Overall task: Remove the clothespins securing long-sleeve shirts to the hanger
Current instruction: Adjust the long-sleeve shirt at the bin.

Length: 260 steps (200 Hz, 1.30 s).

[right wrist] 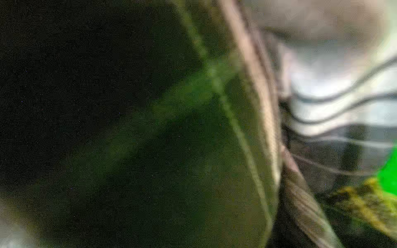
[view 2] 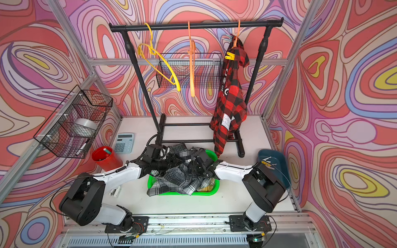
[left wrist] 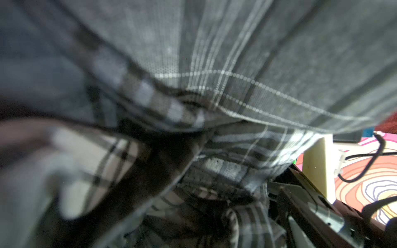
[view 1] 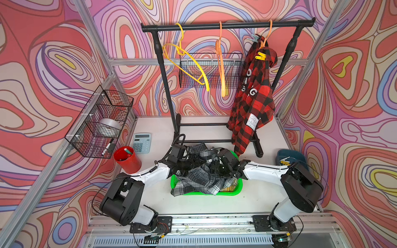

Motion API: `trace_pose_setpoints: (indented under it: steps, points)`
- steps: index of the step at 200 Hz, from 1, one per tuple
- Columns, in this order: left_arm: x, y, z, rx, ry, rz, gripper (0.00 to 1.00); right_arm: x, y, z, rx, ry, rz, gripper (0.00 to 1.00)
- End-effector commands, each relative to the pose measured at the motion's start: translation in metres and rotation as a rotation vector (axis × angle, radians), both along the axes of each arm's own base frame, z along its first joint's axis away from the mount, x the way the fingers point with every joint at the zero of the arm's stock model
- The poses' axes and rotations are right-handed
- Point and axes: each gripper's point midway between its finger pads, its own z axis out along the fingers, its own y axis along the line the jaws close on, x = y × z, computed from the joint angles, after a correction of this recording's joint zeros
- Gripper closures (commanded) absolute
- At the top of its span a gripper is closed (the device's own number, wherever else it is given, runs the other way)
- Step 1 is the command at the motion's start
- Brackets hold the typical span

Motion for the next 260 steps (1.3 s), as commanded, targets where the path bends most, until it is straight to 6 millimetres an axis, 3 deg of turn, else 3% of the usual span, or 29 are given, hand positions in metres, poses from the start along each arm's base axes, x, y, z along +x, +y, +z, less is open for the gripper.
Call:
trace_pose_setpoints:
  steps: [1,25,61,82,119,146,187,260]
  points:
    - [-0.01,0.016,-0.04,0.125,0.078,0.025,0.0,0.004,-0.035,-0.021,-0.107,0.047,-0.082,0.26]
    - [-0.003,0.004,-0.017,0.06,-0.005,-0.028,0.0,0.011,-0.037,-0.025,-0.103,0.059,-0.087,0.26]
    - [0.009,0.0,0.071,0.017,-0.256,-0.073,0.0,0.021,-0.036,-0.015,-0.116,0.03,-0.088,0.25]
    - [0.013,0.009,0.124,0.052,-0.404,-0.066,0.0,0.027,-0.035,-0.002,-0.121,0.003,-0.089,0.25]
    - [0.019,0.041,0.18,0.017,-0.545,0.04,0.0,0.037,-0.037,0.036,-0.128,-0.08,-0.081,0.25]
    - [0.023,0.063,0.216,-0.05,-0.65,0.115,0.0,0.044,-0.042,0.093,-0.144,-0.195,-0.067,0.25]
    - [0.026,0.08,0.244,0.04,-0.761,0.138,0.0,0.049,-0.053,0.179,-0.174,-0.374,-0.033,0.23]
    - [0.028,0.118,0.286,0.106,-0.886,0.229,0.0,0.051,-0.061,0.374,-0.167,-0.824,0.037,0.25]
